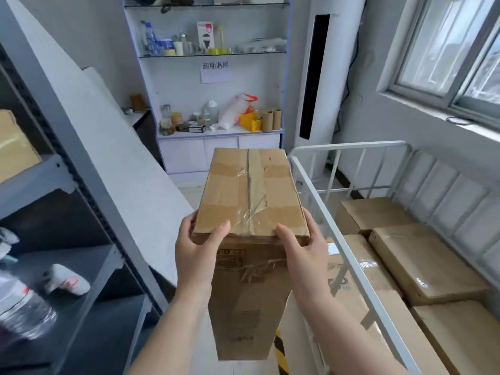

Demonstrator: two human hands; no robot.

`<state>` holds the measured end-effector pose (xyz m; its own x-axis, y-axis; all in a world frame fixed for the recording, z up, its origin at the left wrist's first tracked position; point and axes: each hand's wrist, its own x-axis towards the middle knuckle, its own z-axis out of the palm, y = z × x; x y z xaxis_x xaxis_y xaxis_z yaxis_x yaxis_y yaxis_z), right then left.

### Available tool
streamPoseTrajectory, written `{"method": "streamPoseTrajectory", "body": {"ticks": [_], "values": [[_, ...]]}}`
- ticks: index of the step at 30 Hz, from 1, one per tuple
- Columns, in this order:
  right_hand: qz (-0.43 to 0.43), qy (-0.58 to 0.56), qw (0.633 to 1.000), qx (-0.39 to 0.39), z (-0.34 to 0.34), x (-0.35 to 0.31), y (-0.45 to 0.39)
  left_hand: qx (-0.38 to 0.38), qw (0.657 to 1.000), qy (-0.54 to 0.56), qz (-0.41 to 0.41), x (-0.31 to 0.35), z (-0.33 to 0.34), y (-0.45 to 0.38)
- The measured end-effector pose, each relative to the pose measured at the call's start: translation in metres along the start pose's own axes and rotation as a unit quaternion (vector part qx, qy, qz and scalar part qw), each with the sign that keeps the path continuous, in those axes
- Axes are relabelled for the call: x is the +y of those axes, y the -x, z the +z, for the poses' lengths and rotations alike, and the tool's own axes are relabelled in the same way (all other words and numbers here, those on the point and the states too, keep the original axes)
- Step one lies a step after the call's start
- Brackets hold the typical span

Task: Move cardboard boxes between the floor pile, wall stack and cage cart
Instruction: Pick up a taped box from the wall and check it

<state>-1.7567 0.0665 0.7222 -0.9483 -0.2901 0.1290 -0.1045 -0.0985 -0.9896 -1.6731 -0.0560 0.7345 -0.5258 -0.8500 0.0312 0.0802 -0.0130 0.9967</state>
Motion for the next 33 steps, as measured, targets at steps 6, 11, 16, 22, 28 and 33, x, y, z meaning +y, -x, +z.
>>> {"method": "streamPoseTrajectory", "body": {"ticks": [6,11,16,22,28,33], "values": [[-0.115,-0.010,0.992,0.046,0.048,-0.026,-0.085,-0.098,0.987,0.079,0.095,0.037,0.026,-0.114],[-0.230,-0.025,0.971,0.056,0.065,-0.039,-0.153,-0.167,0.960,0.157,0.161,0.058,0.054,-0.187],[-0.336,-0.048,0.936,0.095,0.055,-0.057,-0.209,-0.227,0.927,0.224,0.197,0.080,0.108,-0.232],[-0.373,-0.078,0.911,0.156,0.018,-0.071,-0.269,-0.302,0.894,0.253,0.213,0.093,0.194,-0.259],[-0.350,-0.052,0.906,0.232,-0.031,-0.048,-0.304,-0.364,0.877,0.266,0.166,0.069,0.274,-0.269],[-0.322,-0.043,0.897,0.299,-0.057,-0.028,-0.323,-0.411,0.870,0.246,0.114,0.050,0.327,-0.280]]}}
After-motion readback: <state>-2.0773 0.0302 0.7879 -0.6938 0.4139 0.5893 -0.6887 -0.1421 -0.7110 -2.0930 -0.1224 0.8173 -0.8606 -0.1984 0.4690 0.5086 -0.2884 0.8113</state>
